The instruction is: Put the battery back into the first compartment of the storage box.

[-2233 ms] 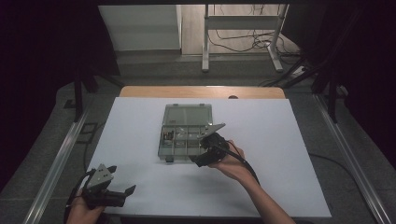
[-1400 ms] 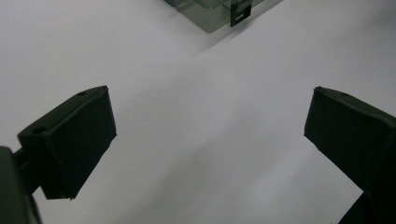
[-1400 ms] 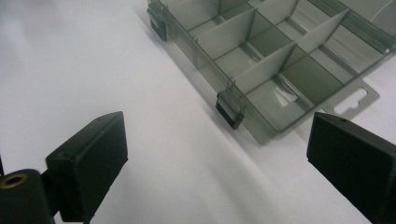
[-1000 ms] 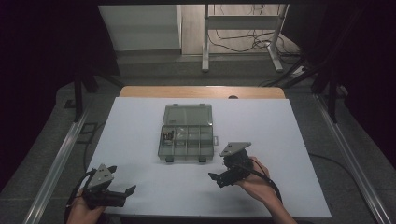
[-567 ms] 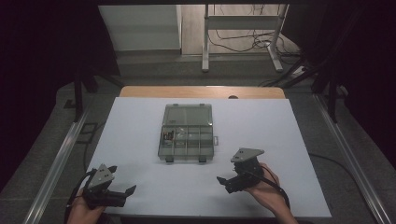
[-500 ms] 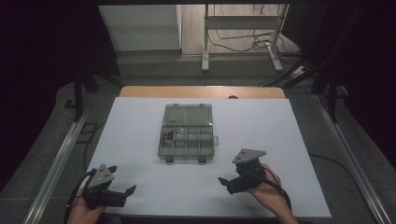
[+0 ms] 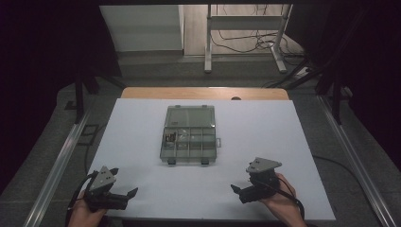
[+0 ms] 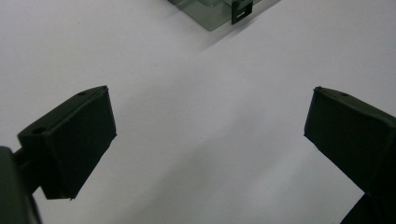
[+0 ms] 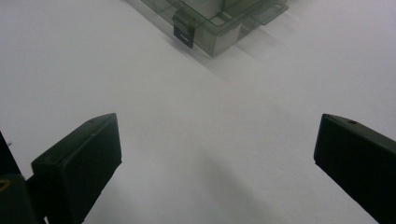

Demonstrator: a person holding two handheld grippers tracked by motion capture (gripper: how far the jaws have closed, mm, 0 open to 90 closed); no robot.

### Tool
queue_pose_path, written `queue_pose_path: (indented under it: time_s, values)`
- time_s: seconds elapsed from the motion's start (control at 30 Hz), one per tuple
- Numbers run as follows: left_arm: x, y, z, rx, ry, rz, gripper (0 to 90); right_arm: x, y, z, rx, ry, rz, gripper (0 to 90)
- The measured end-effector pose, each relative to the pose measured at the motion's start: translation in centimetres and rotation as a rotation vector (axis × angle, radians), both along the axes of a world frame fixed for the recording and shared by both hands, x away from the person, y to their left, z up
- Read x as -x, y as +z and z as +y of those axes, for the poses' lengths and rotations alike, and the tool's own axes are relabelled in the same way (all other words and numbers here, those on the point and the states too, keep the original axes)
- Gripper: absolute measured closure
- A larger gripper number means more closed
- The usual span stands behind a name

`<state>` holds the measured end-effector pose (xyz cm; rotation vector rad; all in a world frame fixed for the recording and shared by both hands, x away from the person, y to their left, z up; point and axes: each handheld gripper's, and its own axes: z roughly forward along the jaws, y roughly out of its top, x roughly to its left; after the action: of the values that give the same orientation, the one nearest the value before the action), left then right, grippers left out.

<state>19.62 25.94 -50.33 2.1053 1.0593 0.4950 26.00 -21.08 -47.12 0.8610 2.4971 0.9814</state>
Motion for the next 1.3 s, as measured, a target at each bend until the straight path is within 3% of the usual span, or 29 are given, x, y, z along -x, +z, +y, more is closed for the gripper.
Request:
queue_pose_path:
  time_s: [0.6, 1.3]
  values:
    - [0.0, 0.0, 0.0, -0.002, 0.004, 0.002, 2.9, 1.3, 0.0, -3.0, -0.051, -0.088, -0.003, 0.0]
    - [-0.1, 0.0, -0.1, -0.007, 0.006, 0.004, 2.9, 3.3, 0.0, -7.4, -0.068, -0.213, -0.018, 0.0]
